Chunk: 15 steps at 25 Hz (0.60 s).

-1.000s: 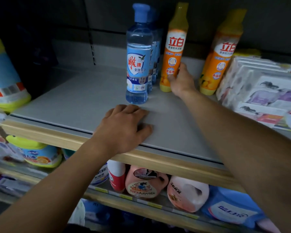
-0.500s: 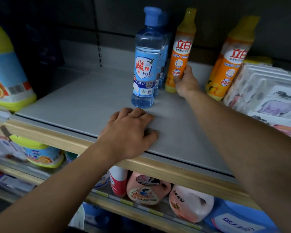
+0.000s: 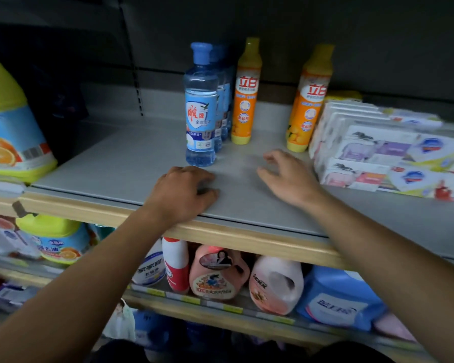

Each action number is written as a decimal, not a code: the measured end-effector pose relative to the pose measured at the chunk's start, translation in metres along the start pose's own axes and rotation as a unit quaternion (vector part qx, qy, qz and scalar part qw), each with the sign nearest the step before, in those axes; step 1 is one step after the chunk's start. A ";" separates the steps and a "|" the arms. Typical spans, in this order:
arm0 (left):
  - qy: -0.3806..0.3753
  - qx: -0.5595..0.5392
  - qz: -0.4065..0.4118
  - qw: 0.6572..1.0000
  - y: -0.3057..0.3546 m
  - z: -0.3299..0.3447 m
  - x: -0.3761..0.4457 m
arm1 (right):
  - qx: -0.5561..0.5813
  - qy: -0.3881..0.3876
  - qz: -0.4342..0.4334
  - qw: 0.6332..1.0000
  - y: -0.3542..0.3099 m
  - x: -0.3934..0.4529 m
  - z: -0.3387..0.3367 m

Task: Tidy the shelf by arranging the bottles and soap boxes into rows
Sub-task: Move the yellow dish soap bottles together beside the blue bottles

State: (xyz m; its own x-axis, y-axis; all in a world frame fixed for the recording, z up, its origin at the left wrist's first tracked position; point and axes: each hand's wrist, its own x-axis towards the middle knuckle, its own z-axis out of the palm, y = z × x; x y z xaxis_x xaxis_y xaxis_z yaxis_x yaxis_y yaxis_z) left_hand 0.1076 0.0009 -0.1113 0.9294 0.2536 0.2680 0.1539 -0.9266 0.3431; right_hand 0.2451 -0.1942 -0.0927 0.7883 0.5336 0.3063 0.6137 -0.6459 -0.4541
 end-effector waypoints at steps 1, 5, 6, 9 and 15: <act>0.007 -0.005 -0.003 1.000 0.003 -0.001 0.000 | -0.021 -0.004 -0.007 1.000 0.008 -0.022 -0.009; 0.049 -0.073 -0.013 0.996 0.035 0.002 0.010 | -0.088 -0.001 0.023 0.996 0.047 -0.084 -0.052; 0.051 -0.098 -0.004 0.994 0.045 0.006 0.017 | -0.101 -0.001 0.041 0.994 0.057 -0.092 -0.061; 0.052 -0.165 0.004 0.985 0.080 0.024 0.049 | -0.128 -0.002 0.104 0.986 0.084 -0.108 -0.079; 0.055 -0.292 -0.033 0.954 0.143 0.073 0.128 | -0.158 0.012 0.108 0.982 0.099 -0.109 -0.070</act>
State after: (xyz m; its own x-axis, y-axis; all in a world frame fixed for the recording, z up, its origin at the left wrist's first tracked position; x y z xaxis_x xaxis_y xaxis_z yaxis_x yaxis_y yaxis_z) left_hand 0.2732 -0.1197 -0.0937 0.8782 0.3630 0.3115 -0.0327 -0.6040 0.7963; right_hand 0.2230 -0.3547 -0.1129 0.8998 0.3558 0.2526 0.4130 -0.8812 -0.2299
